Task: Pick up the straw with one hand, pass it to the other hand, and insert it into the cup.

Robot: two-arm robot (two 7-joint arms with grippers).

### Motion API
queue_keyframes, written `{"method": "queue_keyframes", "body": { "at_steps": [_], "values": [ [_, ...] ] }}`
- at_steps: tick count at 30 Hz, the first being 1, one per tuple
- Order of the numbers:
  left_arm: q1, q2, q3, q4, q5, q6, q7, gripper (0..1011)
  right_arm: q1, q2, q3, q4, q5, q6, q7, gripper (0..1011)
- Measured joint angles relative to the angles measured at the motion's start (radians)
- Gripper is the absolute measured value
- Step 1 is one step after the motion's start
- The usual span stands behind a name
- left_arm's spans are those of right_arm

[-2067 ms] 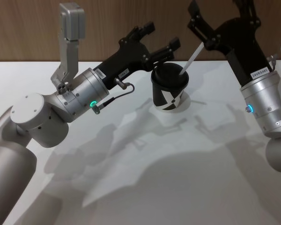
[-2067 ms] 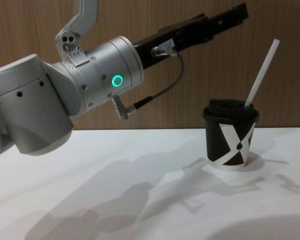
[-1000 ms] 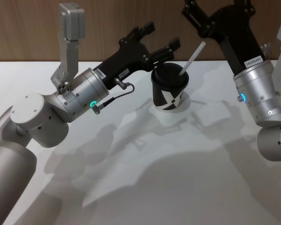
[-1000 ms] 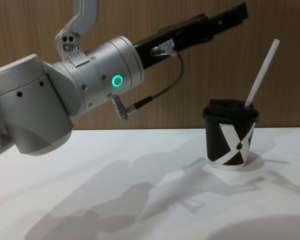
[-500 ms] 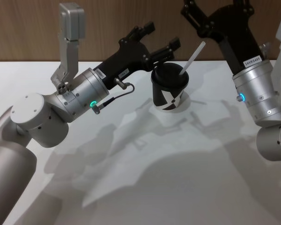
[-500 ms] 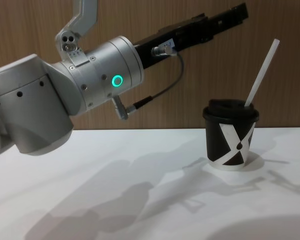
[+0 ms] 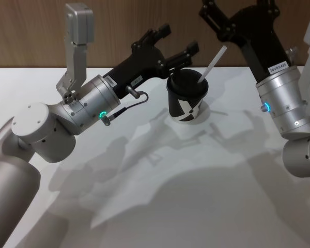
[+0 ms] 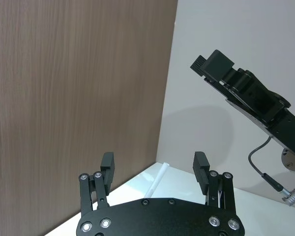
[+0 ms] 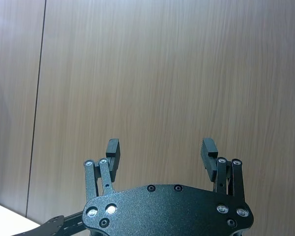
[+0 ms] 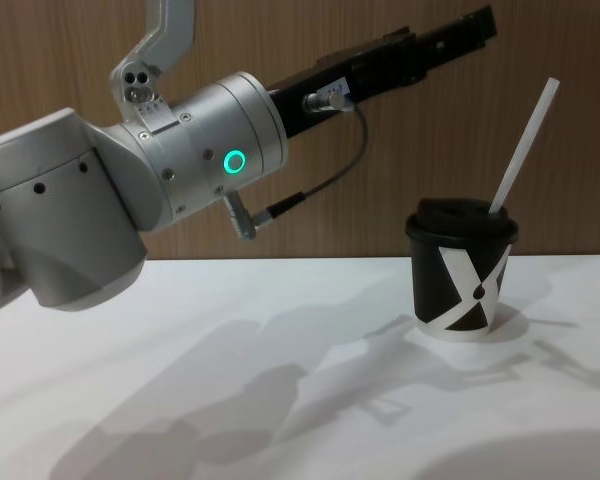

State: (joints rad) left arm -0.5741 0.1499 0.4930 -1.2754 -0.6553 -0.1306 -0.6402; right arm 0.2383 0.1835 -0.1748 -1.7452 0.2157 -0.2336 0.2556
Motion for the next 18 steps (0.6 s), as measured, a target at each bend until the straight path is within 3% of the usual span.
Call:
{"method": "queue_keyframes", "body": {
  "at_steps": [18],
  "values": [
    [0.0,0.0,0.0,0.0,0.0,0.0,0.0,1003,-0.049,0.018,0.004,-0.064,0.013,0.056,-0.008,1001]
  ]
}}
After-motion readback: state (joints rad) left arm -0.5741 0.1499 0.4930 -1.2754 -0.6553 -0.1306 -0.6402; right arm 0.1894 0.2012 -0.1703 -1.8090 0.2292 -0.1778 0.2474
